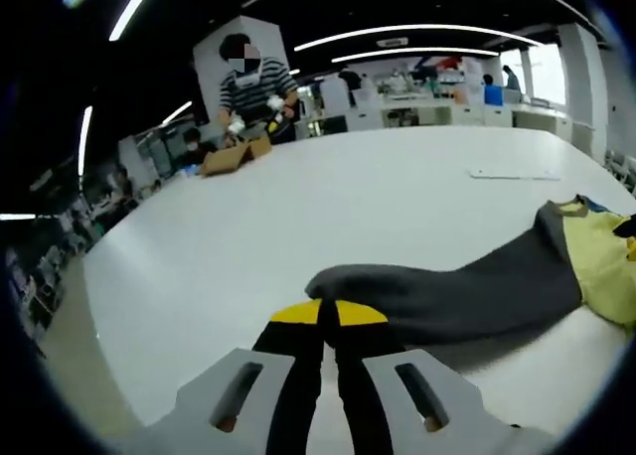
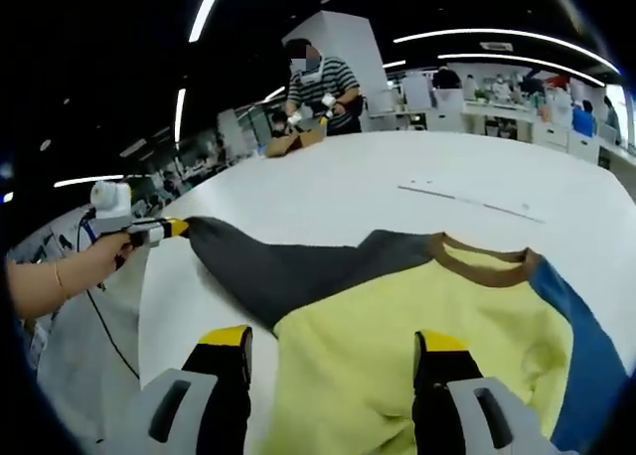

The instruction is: Fold the garment on the visible template until the final outline fits inside the template.

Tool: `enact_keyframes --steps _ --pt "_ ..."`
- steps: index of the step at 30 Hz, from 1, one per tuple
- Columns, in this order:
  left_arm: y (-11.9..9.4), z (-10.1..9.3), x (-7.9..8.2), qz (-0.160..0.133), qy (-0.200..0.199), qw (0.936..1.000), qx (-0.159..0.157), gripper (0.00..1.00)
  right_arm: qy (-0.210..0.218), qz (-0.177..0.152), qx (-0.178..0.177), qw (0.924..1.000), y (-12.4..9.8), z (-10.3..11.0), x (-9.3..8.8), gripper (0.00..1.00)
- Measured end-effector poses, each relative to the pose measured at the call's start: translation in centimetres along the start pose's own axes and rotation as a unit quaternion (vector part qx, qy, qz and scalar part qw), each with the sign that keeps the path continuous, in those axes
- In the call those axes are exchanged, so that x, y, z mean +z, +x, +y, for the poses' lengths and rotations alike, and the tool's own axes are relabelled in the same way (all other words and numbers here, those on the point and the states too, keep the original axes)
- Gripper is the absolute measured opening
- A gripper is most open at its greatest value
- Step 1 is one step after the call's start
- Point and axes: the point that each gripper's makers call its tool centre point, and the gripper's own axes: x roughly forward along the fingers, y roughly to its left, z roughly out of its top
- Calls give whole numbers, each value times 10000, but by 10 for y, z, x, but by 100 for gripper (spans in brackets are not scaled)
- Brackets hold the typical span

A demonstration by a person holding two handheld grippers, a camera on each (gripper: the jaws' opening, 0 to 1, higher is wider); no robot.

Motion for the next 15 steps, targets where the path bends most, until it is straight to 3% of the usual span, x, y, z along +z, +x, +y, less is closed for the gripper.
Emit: enact_keyframes --steps 4,8,15 --pt "-2 0 -11 184 -217 9996 28 2 44 -46 -95 9999 -10 -8 0 72" --pt "-7 -9 -8 48 -26 10000 -74 9 120 -97 -180 9997 -24 -17 -1 78" --pt "-16 -40 8 -210 -113 9977 -641 27 198 -150 -369 9990 -52 -32 -8 84"
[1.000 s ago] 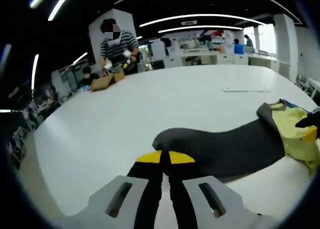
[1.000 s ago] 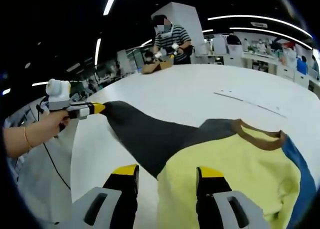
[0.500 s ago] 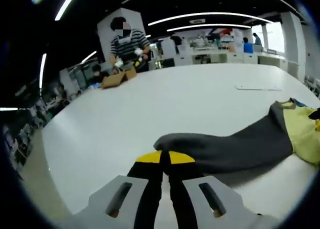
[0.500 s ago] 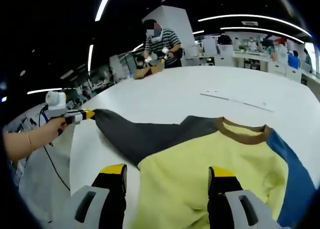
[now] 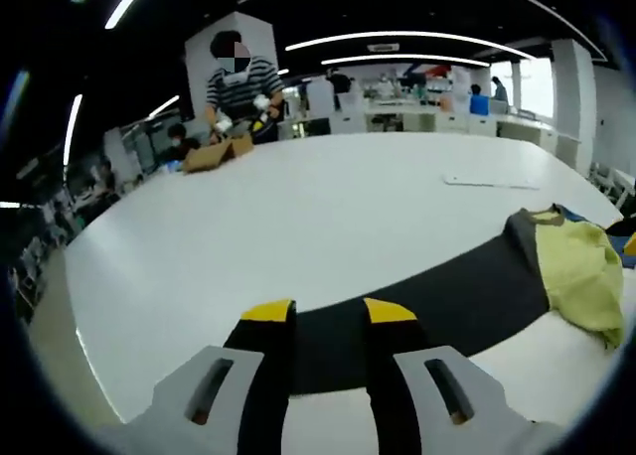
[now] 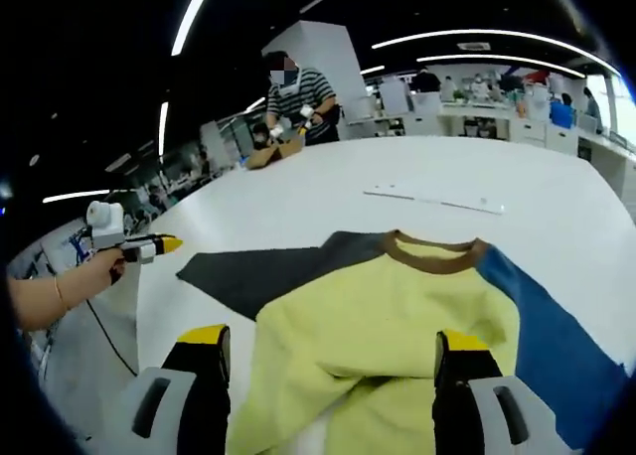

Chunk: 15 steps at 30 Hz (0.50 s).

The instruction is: Fold the garment on the visible template until the final outline fits inside the template.

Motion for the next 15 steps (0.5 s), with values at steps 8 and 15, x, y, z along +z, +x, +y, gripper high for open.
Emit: enact_keyframes --steps 8,15 --pt "-13 -44 20 -298 404 9959 -747 43 73 -49 -232 9997 -27 -14 -9 86" --pt "-28 -77 23 -420 736 9886 -1248 52 247 -5 -299 9992 -48 -20 -27 86"
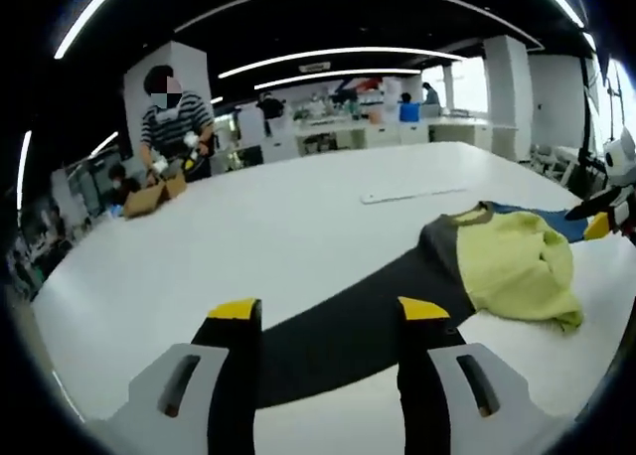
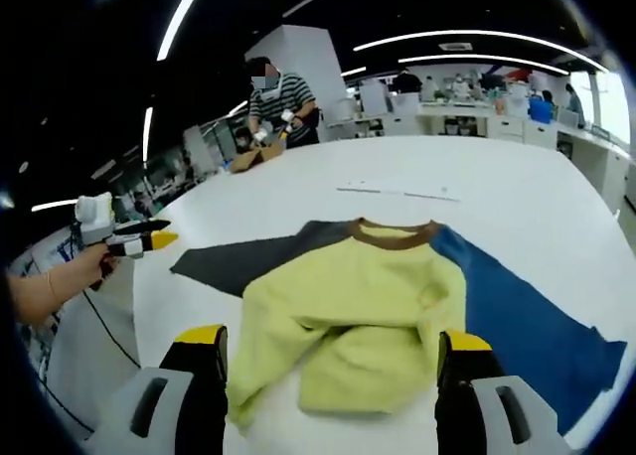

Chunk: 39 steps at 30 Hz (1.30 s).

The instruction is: Fold the garment on the visible template until the final outline fits inside the template.

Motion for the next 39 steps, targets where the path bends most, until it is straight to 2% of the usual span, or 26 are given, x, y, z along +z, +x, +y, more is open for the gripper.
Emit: enact_keyframes --steps 5,9,13,15,16,21,23,26,29,32,35,39 --pt "-5 -25 0 -86 -61 9991 -410 57 51 37 -30 10000 -10 -1 -12 85" --pt "-12 -54 -5 -80 28 9964 -843 59 229 41 83 9997 -15 2 -24 84" --pt "-21 -85 -15 26 122 9904 -1378 58 152 59 217 9996 -17 8 -35 83" --pt "-24 -96 -16 33 32 9885 -1511 57 132 87 232 9996 -18 9 -41 82" --pt "-28 -108 -17 25 -37 9850 -1725 57 130 73 247 9996 -18 10 -44 81" --pt "-35 -141 -26 91 121 9779 -2086 53 203 -1 275 9994 -16 13 -54 76" --pt "-35 -152 -28 92 125 9758 -2180 51 178 -40 275 9995 -15 15 -57 71" --pt "-37 -175 -31 109 11 9691 -2464 48 194 -140 271 9993 -12 16 -59 63" --pt "-39 -196 -38 184 175 9638 -2656 45 132 -78 251 9996 -8 18 -66 58" --pt "-40 -216 -45 271 138 9597 -2795 41 114 -73 235 9996 -4 19 -72 52" --pt "-42 -240 -53 368 184 9529 -3005 36 179 -152 185 9996 3 21 -72 44" --pt "-43 -259 -57 429 184 9483 -3139 32 345 -225 136 9991 12 24 -70 34"
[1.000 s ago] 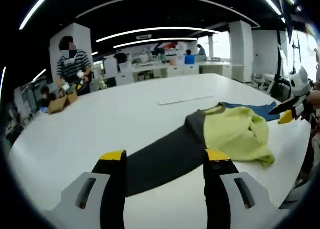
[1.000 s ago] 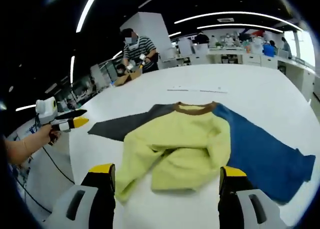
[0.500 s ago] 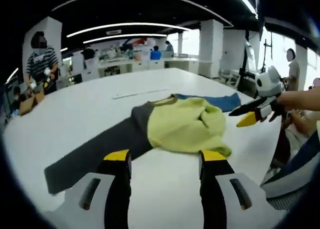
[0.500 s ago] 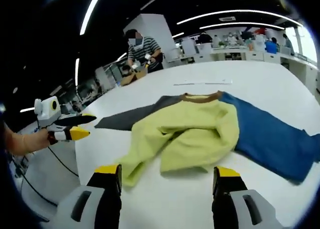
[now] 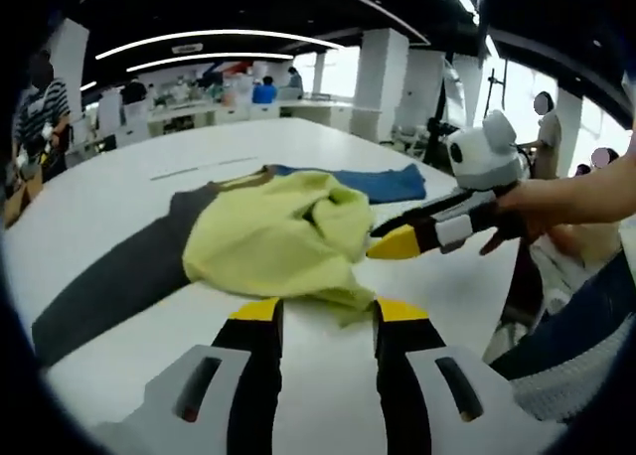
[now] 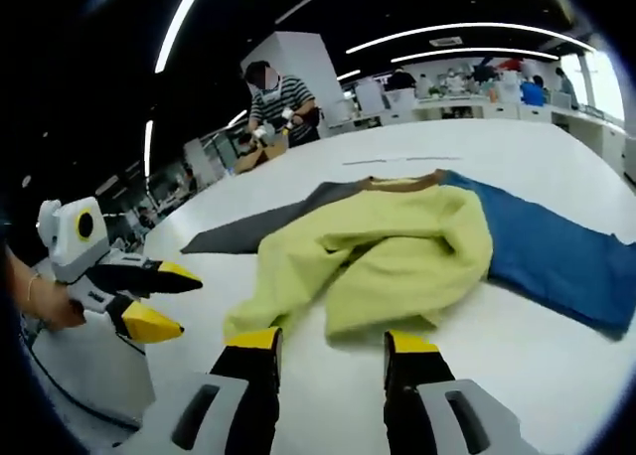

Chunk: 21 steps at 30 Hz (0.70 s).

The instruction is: Fold the garment on the visible template until the final outline fits inside the template.

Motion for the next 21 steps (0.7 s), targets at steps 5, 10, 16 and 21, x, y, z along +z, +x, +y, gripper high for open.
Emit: enact_keyframes --steps 5,10,16,21 --pt "16 -17 -4 135 122 9997 -131 27 73 -27 -61 10000 10 4 0 27" --pt "29 -26 -12 305 122 9993 -194 26 134 -71 -178 9997 13 1 0 20" --pt "45 -29 -17 415 -8 9991 -46 23 341 -113 -389 9986 18 -6 -3 7" --pt "50 -20 -17 488 22 9988 86 5 611 -250 -445 9968 22 -9 0 0"
